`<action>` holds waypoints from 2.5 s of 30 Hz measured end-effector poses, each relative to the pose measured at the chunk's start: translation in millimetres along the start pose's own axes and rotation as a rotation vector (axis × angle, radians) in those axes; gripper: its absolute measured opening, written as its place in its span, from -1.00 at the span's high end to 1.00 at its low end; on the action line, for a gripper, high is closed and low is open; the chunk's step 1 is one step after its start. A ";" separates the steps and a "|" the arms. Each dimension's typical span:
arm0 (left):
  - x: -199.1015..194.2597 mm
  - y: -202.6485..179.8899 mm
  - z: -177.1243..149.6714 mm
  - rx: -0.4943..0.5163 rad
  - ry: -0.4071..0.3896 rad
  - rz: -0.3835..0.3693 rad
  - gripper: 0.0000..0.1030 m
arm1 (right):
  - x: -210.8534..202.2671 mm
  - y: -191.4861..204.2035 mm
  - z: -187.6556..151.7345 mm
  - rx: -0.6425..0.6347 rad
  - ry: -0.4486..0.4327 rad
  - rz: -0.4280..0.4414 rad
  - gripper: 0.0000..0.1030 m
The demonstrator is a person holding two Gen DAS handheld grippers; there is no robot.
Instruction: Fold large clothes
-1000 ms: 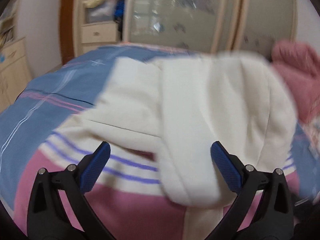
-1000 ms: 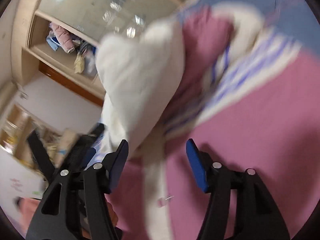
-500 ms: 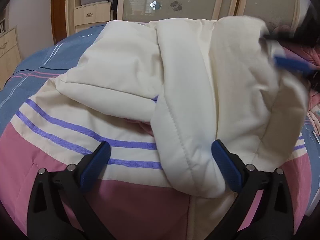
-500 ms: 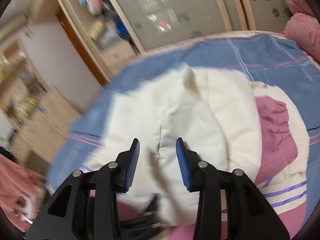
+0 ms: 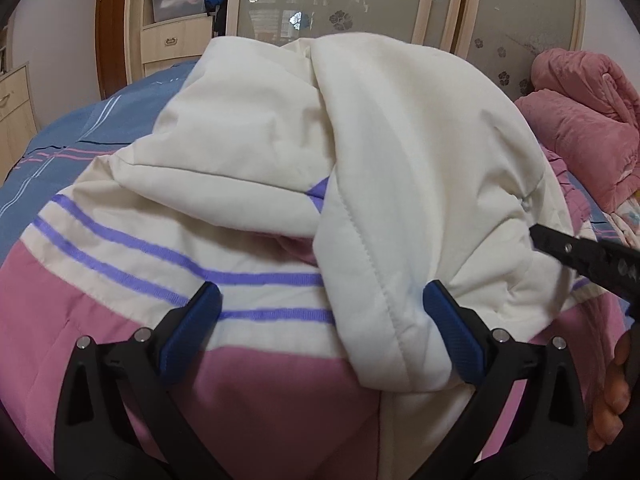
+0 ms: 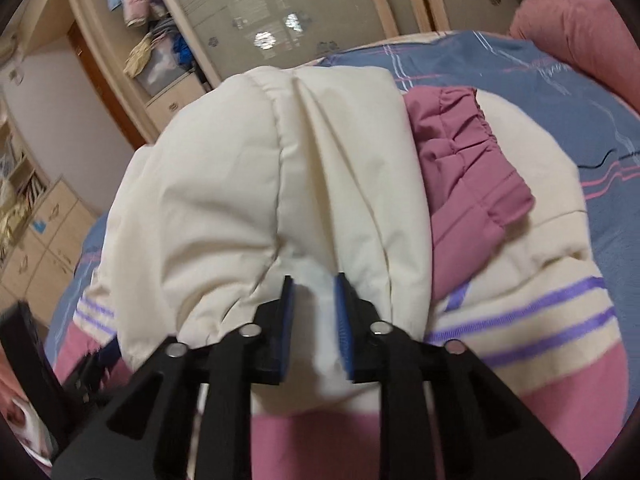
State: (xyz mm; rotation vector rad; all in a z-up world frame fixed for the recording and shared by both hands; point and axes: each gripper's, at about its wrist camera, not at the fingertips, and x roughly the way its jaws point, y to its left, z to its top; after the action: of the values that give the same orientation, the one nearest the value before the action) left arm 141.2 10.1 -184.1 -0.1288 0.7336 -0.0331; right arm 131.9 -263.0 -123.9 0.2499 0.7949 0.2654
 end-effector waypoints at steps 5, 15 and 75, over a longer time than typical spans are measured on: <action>-4.0 -9.5 -11.2 0.027 -0.008 0.057 -0.96 | 2.7 23.4 -25.1 -0.137 0.004 -0.082 -0.38; -29.1 -6.4 -7.3 0.019 -0.014 0.054 -0.96 | -50.7 9.9 -21.7 -0.049 -0.146 -0.005 -0.31; -172.2 99.0 9.7 0.068 0.073 -0.792 -0.03 | -117.6 -55.3 -36.5 0.140 0.137 0.721 0.77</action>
State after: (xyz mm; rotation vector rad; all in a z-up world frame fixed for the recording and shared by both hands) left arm 18.3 122.2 -75.2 -0.3485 0.7157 -0.8196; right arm 34.1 -348.8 -87.8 0.6557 0.8367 0.9143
